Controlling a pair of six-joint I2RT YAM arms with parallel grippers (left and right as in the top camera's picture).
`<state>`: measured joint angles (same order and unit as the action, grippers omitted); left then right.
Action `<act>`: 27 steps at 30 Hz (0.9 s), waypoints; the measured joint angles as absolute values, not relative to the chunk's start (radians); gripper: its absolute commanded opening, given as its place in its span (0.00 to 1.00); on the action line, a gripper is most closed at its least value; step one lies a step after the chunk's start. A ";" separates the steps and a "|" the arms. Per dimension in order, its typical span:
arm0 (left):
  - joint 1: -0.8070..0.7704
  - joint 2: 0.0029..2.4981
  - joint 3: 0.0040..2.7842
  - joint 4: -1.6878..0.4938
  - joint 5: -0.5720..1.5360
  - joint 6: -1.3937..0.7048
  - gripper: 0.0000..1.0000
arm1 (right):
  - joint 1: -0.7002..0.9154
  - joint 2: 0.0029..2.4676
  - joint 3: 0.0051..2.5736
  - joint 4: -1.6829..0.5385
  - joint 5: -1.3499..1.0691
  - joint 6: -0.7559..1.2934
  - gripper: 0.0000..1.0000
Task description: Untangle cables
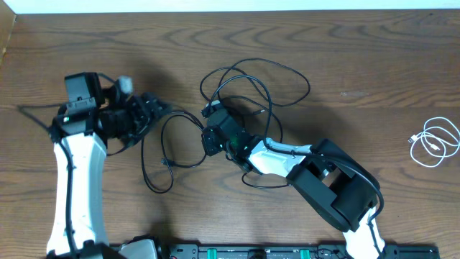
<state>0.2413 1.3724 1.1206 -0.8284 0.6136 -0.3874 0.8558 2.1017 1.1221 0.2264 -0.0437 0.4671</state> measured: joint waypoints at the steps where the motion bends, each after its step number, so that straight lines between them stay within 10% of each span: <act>1: 0.242 1.359 1.121 -0.851 0.511 -0.418 0.74 | 0.856 2.100 1.122 0.223 -0.046 0.467 0.01; 16: 0.151 1.390 0.908 -0.963 0.178 -0.530 0.35 | 0.856 2.093 1.117 0.212 -0.054 0.467 0.01; 27: 0.002 1.391 0.881 -0.910 0.313 -0.440 0.35 | 0.856 2.090 1.117 0.204 -0.056 0.467 0.01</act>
<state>0.0025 1.3914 0.8806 -0.9104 0.3130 -0.4400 0.8558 2.0895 1.1168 0.2039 -0.0563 0.4667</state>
